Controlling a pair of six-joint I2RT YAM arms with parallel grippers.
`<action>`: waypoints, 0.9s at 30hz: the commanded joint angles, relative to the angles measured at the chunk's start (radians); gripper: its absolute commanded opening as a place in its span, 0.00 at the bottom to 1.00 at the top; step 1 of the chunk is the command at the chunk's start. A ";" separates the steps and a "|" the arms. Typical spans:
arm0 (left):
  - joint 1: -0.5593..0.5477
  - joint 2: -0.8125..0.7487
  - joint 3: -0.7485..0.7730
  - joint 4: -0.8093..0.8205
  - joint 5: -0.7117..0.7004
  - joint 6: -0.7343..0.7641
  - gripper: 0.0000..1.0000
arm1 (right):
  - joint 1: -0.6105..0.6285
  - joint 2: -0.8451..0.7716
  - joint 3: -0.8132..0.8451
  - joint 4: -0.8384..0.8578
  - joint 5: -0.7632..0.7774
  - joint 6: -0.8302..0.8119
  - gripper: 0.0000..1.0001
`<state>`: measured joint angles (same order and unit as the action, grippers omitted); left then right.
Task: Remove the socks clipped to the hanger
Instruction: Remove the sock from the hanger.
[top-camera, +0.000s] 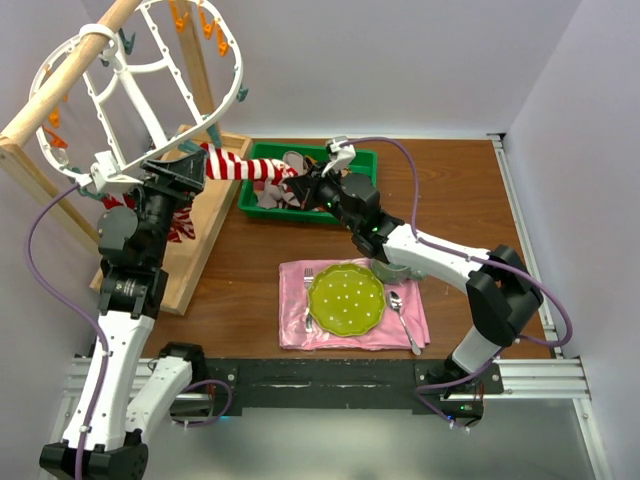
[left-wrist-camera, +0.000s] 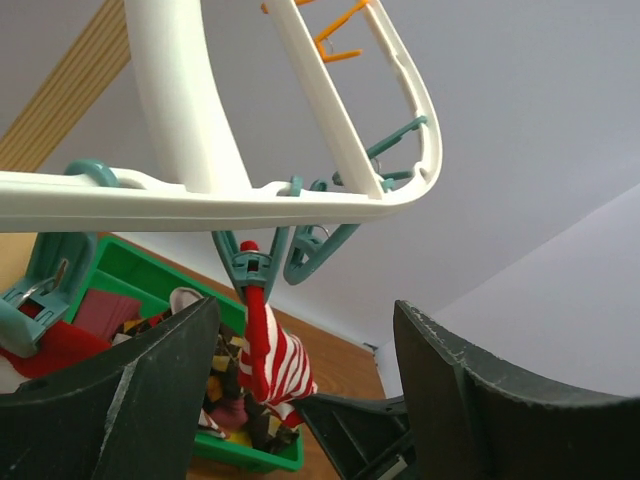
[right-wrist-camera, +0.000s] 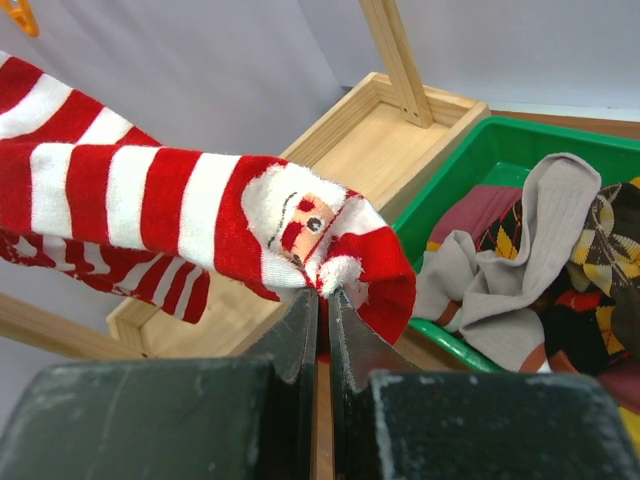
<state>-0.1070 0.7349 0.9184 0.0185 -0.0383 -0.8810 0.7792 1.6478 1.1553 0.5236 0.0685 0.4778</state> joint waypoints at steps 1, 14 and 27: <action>-0.003 0.012 0.033 0.040 -0.008 0.007 0.75 | -0.006 -0.060 0.040 0.004 0.010 -0.013 0.00; -0.003 0.063 0.005 0.162 -0.051 0.042 0.74 | -0.006 -0.069 0.049 -0.007 0.010 -0.018 0.00; -0.003 0.054 -0.030 0.186 -0.064 0.057 0.70 | -0.005 -0.066 0.061 -0.013 0.010 -0.021 0.00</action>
<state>-0.1070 0.8085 0.8986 0.1570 -0.0826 -0.8486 0.7780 1.6268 1.1687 0.4904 0.0658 0.4709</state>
